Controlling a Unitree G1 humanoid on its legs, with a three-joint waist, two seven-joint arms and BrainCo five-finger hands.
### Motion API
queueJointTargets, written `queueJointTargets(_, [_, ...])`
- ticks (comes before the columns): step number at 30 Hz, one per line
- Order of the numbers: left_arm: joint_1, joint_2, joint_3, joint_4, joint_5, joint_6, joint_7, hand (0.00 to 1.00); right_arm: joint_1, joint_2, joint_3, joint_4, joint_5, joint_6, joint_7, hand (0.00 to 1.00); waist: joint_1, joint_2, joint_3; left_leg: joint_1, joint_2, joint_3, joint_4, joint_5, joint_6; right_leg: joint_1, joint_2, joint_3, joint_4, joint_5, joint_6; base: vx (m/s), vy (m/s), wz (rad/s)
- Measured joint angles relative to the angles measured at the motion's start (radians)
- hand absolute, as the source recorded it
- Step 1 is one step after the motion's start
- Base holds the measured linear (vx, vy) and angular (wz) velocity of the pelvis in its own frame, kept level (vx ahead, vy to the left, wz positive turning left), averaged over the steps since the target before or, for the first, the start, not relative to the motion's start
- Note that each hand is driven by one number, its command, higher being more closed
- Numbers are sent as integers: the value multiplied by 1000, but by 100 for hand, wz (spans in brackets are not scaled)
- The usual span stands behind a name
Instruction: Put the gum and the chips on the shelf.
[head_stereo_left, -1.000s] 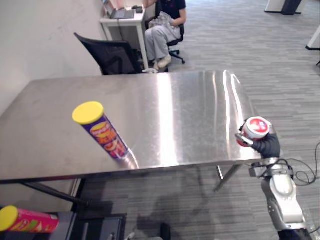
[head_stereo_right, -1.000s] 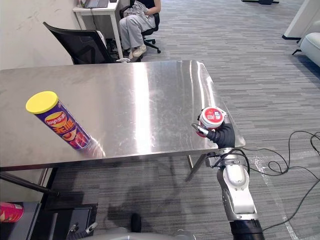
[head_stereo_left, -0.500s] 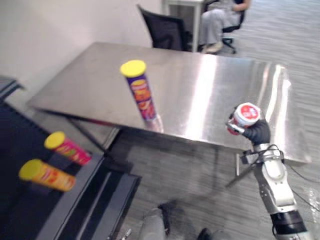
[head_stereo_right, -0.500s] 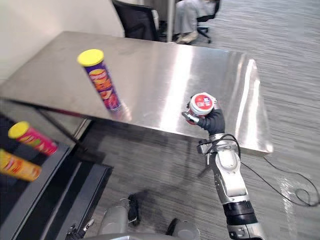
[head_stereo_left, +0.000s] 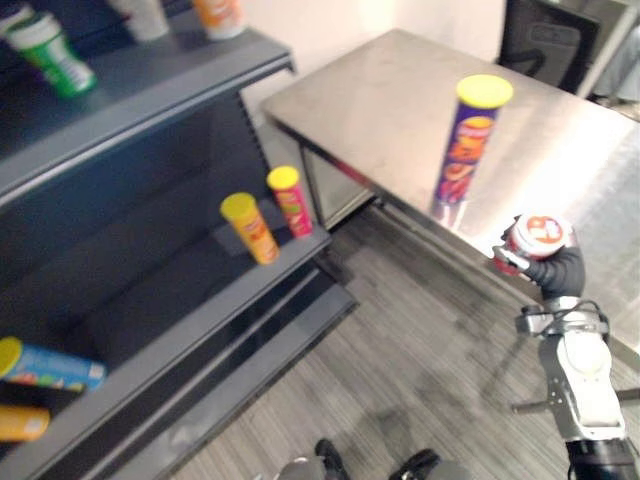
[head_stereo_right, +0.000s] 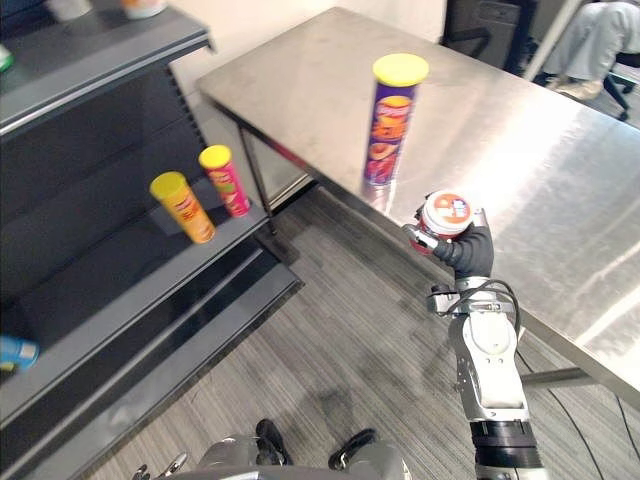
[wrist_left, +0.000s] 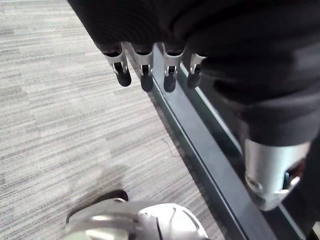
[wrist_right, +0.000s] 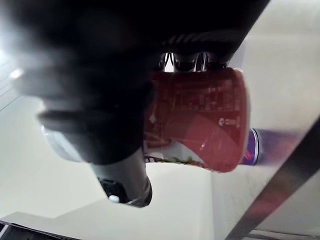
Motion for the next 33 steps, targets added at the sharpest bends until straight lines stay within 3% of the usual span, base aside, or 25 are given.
queueJointTargets(3, [-3,34,-55,1,-1,0,0,0,2,5,2,-6,-3,1,-10,100,0,-23,-3,2,-61,-25,-48,4,10,1,-47,-13,21,33,-1,-94,264,44])
queueJointTargets(7, [3,38,-69,-6,-4,6,6,0,-2,5,2,-14,-12,7,-9,100,8,-23,-3,37,-113,-32,-141,23,20,-1,-52,20,-20,94,-25,-87,178,8])
queueJointTargets(16, [5,37,-68,-13,-20,8,1,0,-5,5,30,-14,-37,15,-6,100,28,-22,-5,22,-90,-27,-141,27,13,-24,15,84,-85,105,-21,15,25,-5])
queueJointTargets(22, [6,31,-68,-14,-24,-1,-11,0,-27,5,48,-13,-41,46,9,100,31,-12,-10,52,-84,-35,-237,109,10,-35,42,98,-73,103,-23,85,-53,4])
queueJointTargets(25, [6,25,-69,-18,-90,-11,-32,0,-50,4,55,-12,-41,48,35,100,33,-4,-15,58,-90,-55,-244,113,11,-28,34,108,-49,103,-23,88,-40,21])
queueJointTargets(28, [7,20,-69,-46,-130,-27,-40,0,-63,4,101,-2,-41,48,48,100,54,-5,-14,67,-108,-84,-236,109,15,-4,3,103,-27,103,-23,84,-4,31])
queueJointTargets(33, [7,17,-66,-68,-136,-36,-28,0,-79,7,216,27,-42,64,97,100,88,-11,-9,28,-109,-159,-79,20,66,36,-60,136,61,154,-1,72,40,47])
